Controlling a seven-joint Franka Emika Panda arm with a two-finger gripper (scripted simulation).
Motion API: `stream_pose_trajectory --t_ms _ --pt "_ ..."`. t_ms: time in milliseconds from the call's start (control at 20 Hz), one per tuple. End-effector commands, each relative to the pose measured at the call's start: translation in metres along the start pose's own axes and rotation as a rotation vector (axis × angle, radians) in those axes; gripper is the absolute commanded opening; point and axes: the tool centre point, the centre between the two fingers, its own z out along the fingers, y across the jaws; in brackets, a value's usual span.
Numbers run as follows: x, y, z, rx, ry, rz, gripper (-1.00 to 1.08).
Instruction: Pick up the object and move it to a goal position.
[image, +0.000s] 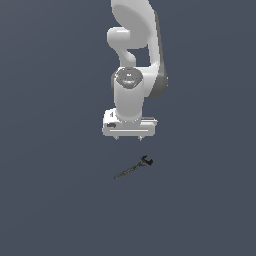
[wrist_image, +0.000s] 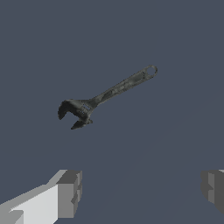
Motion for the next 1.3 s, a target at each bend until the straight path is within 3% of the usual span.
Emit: stream_pose_trajectory --t_ms 0,650,1250 --pt "0.0 0.0 0.0 0.0 0.0 0.0 1.0" --pt "0.002 -0.015 -0.004 0.003 -0.006 -0.064 1.0" --pt "0.009 -0.015 0.004 0.007 -0.005 0.062 1.0"
